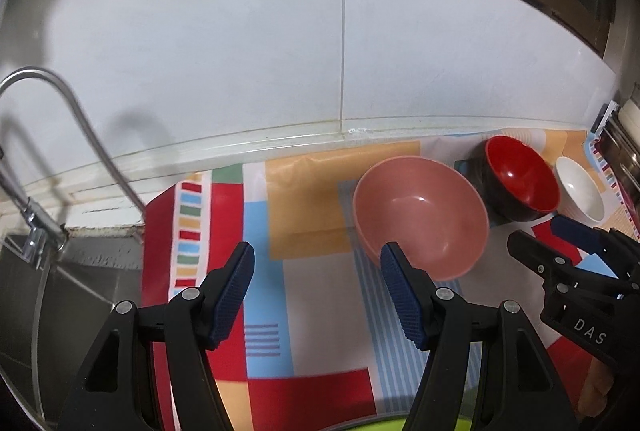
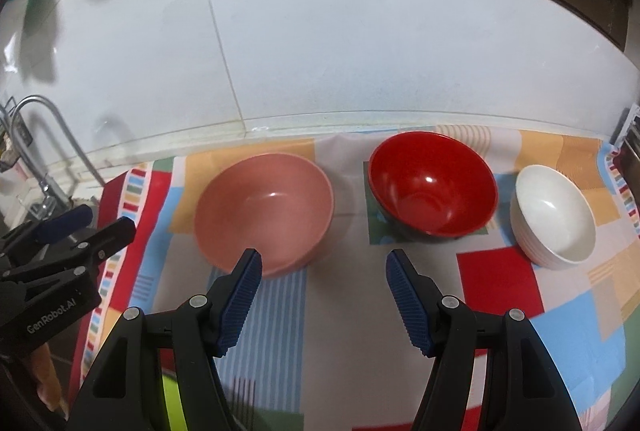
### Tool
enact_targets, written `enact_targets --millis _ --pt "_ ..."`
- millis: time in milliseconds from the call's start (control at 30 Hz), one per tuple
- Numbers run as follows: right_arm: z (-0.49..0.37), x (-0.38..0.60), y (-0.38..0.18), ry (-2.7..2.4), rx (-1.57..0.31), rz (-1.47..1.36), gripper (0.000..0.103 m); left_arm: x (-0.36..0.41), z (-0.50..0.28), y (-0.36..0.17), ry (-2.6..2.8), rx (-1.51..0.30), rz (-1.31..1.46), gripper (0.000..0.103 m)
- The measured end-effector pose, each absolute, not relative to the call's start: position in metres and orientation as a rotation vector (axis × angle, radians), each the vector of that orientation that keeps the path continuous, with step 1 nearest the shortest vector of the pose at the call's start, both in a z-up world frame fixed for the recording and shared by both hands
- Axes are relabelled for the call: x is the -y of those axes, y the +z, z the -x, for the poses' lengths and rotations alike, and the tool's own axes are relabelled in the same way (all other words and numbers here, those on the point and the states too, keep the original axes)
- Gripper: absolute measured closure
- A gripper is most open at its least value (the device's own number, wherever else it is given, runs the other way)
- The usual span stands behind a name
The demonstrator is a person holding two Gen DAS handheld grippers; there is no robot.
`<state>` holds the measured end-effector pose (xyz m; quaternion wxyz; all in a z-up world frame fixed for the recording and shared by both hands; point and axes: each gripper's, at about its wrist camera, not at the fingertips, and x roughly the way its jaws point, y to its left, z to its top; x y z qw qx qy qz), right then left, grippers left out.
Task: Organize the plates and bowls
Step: 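Move both grippers toward the pink bowl, then close both grippers on the rim of the pink bowl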
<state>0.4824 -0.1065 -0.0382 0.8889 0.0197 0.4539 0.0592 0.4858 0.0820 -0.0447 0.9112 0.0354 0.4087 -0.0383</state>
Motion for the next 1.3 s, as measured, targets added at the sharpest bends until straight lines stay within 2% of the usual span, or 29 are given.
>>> enact_targets --millis 267,633,933,1067,1200,1300 --pt "-0.511 0.111 -0.058 0.111 -0.972 -0.056 0.038 -0.073 -0.519 -0.067 -0.111 -0.9 -0.075 0.04" --pt "-0.537 0.106 -0.085 0.127 -1.028 -0.075 0.051 -0.058 -0.554 -0.094 -0.131 -0.966 -0.095 0.047" --pt "-0.545 0.103 -0.096 0.145 -1.058 -0.081 0.067 -0.054 -0.566 -0.105 -0.154 -1.006 -0.094 0.067" --pt "-0.549 0.102 -0.1 0.155 -1.072 -0.084 0.077 -0.054 -0.569 -0.109 -0.18 -1.029 -0.078 0.082" --pt "-0.551 0.103 -0.104 0.165 -1.089 -0.109 0.084 -0.053 -0.571 -0.111 -0.203 -1.039 -0.067 0.09" --pt "-0.551 0.105 -0.104 0.165 -1.091 -0.122 0.085 -0.052 -0.571 -0.11 -0.209 -1.034 -0.06 0.09"
